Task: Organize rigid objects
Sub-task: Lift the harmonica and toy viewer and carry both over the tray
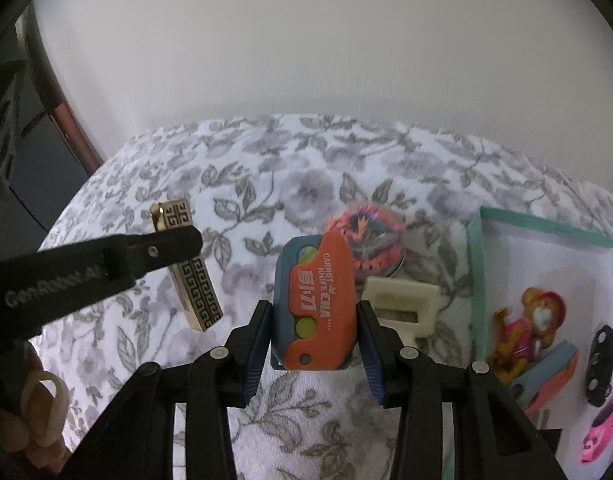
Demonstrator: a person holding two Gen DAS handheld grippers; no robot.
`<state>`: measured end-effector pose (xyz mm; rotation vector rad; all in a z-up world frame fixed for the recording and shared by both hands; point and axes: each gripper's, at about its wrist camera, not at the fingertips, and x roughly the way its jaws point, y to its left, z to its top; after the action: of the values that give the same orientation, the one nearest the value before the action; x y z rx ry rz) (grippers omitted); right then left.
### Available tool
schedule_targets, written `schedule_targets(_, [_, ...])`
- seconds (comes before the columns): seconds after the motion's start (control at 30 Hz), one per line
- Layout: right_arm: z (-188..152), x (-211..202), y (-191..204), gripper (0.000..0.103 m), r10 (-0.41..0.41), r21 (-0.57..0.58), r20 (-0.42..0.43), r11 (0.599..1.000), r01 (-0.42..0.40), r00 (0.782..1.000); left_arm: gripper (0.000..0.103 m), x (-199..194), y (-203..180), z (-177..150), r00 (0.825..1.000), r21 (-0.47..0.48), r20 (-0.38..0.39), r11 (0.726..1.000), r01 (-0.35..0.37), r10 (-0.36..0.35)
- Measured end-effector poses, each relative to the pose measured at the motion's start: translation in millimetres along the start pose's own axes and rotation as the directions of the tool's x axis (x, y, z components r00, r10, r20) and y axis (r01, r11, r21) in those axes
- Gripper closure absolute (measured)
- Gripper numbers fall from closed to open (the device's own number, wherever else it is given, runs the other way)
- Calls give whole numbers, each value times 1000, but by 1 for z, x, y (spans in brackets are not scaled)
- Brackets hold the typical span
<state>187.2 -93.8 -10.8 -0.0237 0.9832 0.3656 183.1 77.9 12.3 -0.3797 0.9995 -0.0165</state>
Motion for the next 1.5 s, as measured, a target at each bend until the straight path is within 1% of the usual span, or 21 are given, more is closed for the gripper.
schedule_targets(0.2, [7, -22, -7, 59, -1, 3, 49, 1000, 1, 999, 87, -24, -18, 7, 997, 25, 71, 1000, 17, -19])
schedule_targets(0.33, [11, -39, -20, 59, -10, 24, 78, 1000, 8, 997, 87, -35, -35, 7, 994, 51, 96, 998, 39, -43])
schedule_targets(0.47, [17, -55, -37, 59, -27, 54, 98, 998, 22, 995, 87, -39, -52, 5, 992, 70, 99, 995, 70, -77])
schedule_targets(0.57, [21, -67, -54, 59, -44, 84, 114, 996, 34, 992, 87, -39, -69, 0, 990, 87, 86, 991, 104, -112])
schedule_targets(0.73, [22, -88, -84, 59, -82, 131, 139, 989, 63, 987, 87, -39, -102, -6, 986, 134, 69, 981, 140, -151])
schedule_targets(1.03, [15, -122, -139, 59, -163, 222, 169, 967, 124, 972, 87, -30, -163, -23, 981, 220, 14, 957, 188, -196])
schedule_targets(1.23, [6, -138, -179, 59, -195, 312, 165, 940, 137, 967, 87, -21, -199, -39, 971, 267, -45, 934, 237, -233])
schedule_targets(1.37, [0, -151, -202, 59, -216, 364, 171, 921, 142, 961, 87, -16, -216, -47, 967, 292, -73, 922, 254, -243])
schedule_targets(1.5, [-9, -163, -225, 59, -250, 411, 164, 897, 164, 954, 87, -11, -232, -57, 964, 318, -101, 910, 266, -246])
